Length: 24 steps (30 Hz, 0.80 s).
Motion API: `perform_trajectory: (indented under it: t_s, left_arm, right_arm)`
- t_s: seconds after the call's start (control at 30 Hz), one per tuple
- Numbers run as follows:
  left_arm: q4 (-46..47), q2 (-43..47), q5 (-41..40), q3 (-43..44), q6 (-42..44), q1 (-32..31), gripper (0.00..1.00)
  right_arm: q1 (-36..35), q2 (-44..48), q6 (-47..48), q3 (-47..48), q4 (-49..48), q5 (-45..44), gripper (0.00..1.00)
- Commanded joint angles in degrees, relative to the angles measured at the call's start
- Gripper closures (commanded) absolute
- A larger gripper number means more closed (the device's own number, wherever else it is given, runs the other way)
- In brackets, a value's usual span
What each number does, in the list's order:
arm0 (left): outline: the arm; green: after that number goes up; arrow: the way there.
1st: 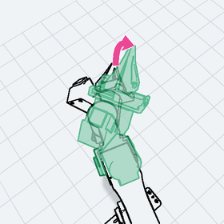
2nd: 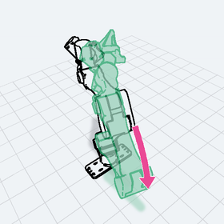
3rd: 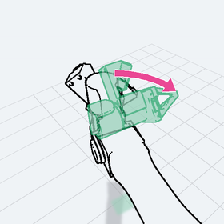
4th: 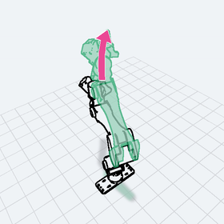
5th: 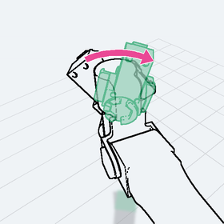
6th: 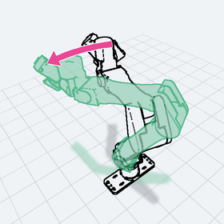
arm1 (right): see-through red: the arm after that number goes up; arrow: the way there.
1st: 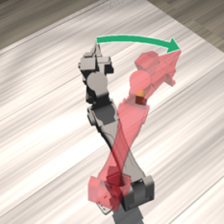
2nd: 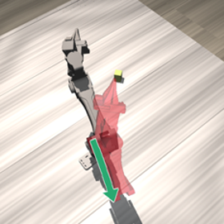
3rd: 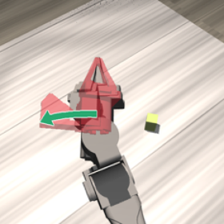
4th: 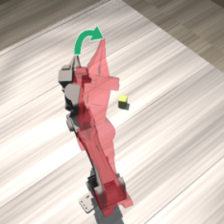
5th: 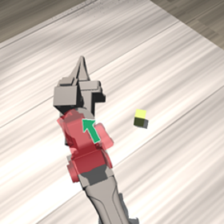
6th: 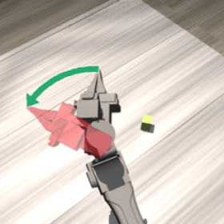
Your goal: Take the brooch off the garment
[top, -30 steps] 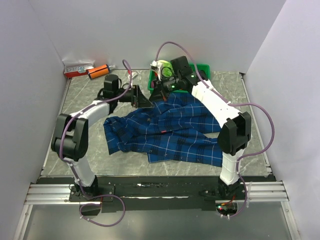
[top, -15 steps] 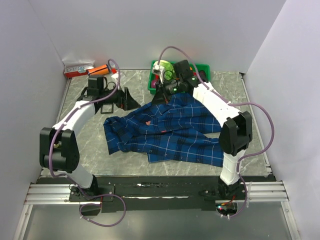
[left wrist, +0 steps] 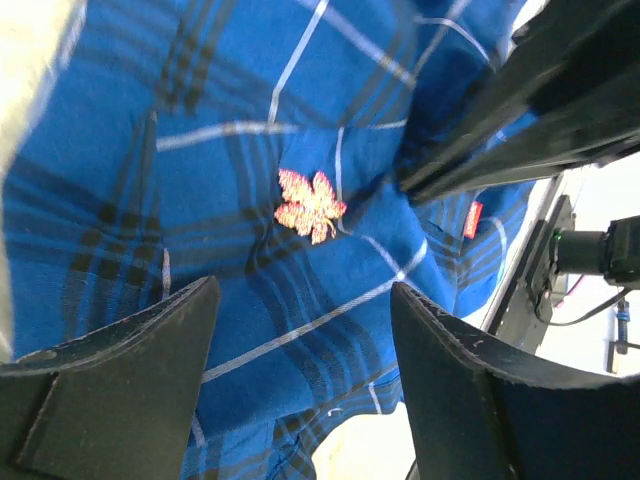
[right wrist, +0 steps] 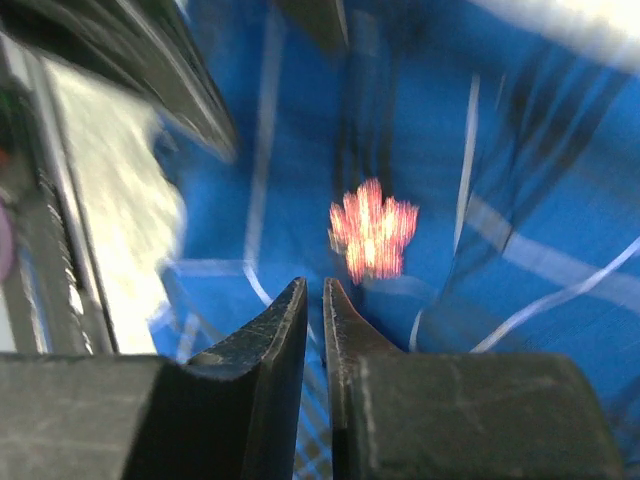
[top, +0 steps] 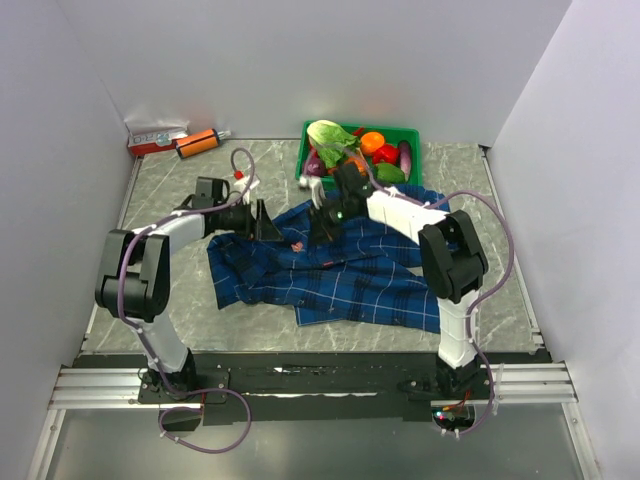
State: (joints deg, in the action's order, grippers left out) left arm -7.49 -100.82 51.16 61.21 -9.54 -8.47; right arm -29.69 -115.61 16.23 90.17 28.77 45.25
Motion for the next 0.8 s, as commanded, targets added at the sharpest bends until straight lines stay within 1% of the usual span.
perform_trajectory:
  t_s: [0.0, 0.1, 0.17, 0.2, 0.23, 0.4, 0.47, 0.5, 0.57, 0.6, 0.67, 0.7, 0.77]
  left_arm:
    - [-1.0, -0.1, -2.2, -2.5, 1.7, -1.1, 0.26]
    - [-1.0, 0.1, -4.8, -4.2, 3.2, -2.1, 0.26]
    - [-2.4, -0.3, -5.7, -4.3, 3.9, -2.6, 0.26]
    - [-2.8, -0.3, -6.0, -4.4, 4.4, -2.6, 0.26]
    - [-2.9, -0.3, -6.9, -4.4, 4.5, -2.6, 0.26]
    - [-4.2, 1.0, -8.3, -3.9, 5.9, -2.6, 0.26]
    - [-4.4, 1.1, -7.8, -3.8, 5.8, -2.6, 0.25]
    - [-4.4, 1.1, -7.7, -3.9, 5.5, -2.6, 0.25]
    - [-4.0, 1.5, -7.0, -4.3, 5.2, -2.6, 0.25]
    - [-3.9, 1.8, -7.1, -4.5, 4.9, -2.6, 0.25]
    - [-3.9, 2.2, -7.2, -4.6, 4.6, -2.6, 0.24]
    - [-3.8, 2.3, -7.3, -4.7, 4.3, -2.6, 0.24]
    - [-3.6, 2.8, -7.8, -4.9, 3.6, -2.5, 0.24]
  right_arm:
    - [-0.8, 4.7, 3.4, -8.1, 0.2, -7.0, 0.82]
    - [-1.8, 5.7, 4.3, -11.1, 0.5, -8.2, 0.83]
    - [-2.0, 5.9, 4.2, -11.0, 0.8, -8.3, 0.82]
    - [-2.1, 6.2, 3.9, -10.0, 0.5, -7.8, 0.78]
    - [-2.2, 6.2, 3.7, -9.3, 0.3, -7.7, 0.77]
    - [-2.4, 5.3, 3.5, -2.6, 0.1, -7.0, 0.75]
    - [-2.4, 4.8, 3.2, -1.3, -0.2, -5.7, 0.72]
    - [-2.4, 3.8, 3.1, -0.4, -0.2, -5.2, 0.67]
    - [-2.6, 2.4, 2.6, 0.9, 0.2, -4.7, 0.60]
    - [-2.7, 1.2, 2.3, 1.1, 0.1, -4.7, 0.42]
    - [-3.4, 0.0, 2.1, 1.8, 0.2, -6.0, 0.32]
    - [-3.9, -0.8, 2.1, 2.0, 0.4, -6.4, 0.24]
    - [-4.8, -1.5, 2.2, 2.0, 0.0, -7.7, 0.23]
